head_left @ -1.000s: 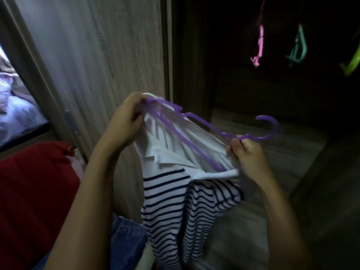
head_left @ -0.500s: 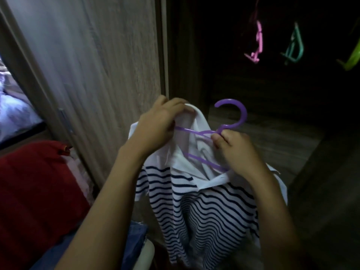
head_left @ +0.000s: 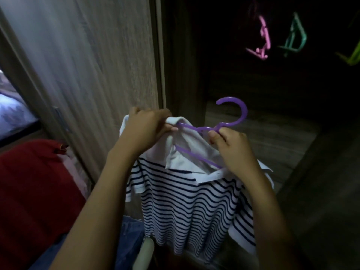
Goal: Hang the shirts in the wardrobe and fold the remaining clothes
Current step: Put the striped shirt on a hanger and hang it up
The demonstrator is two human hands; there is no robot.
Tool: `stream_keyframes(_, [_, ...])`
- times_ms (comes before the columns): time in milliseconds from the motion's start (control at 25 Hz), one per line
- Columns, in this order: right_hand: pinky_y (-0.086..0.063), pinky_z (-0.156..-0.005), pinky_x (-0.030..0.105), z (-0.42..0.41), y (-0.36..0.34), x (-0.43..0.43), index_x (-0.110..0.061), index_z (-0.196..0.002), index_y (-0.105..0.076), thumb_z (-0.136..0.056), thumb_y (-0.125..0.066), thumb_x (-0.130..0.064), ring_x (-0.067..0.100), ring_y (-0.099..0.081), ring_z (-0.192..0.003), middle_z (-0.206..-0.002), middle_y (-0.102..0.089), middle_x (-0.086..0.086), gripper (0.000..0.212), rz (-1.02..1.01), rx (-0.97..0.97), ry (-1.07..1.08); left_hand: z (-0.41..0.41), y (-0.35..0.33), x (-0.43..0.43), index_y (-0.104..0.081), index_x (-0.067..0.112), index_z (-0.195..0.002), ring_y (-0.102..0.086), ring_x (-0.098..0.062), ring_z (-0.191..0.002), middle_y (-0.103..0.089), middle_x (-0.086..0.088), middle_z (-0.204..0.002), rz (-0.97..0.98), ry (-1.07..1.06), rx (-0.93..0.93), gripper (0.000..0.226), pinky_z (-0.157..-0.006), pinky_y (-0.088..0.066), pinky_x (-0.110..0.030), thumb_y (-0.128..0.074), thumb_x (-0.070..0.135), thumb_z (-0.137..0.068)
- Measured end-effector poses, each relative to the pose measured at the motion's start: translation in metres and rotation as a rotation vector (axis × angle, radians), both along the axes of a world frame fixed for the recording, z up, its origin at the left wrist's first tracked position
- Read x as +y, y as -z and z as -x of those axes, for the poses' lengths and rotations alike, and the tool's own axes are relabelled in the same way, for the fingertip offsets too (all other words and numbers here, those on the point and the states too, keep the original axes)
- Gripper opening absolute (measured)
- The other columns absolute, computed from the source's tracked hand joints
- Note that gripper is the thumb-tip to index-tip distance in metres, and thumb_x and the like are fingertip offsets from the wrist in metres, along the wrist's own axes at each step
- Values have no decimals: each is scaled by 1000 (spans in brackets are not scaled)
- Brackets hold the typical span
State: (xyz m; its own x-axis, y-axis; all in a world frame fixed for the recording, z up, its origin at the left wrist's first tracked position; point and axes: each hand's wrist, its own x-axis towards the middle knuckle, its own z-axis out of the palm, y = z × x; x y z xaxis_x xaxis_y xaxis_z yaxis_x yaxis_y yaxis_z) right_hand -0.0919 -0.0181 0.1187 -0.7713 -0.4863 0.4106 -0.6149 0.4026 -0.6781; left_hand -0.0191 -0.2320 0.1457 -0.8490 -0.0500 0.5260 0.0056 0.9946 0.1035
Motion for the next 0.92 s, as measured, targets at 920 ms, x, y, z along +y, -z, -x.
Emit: stream_keyframes(920, [-48,-63,29,22,-3,29,-24,-76,-70,-81,-60,-10,22,-63,-73,-76,-68,2,18,-13,-74,538,-13,32,-33,-68,28,-90,-61,-27,-75,-69,-4,-78,-65,-44,94,38,-68,-46,-37,-36,43,-78])
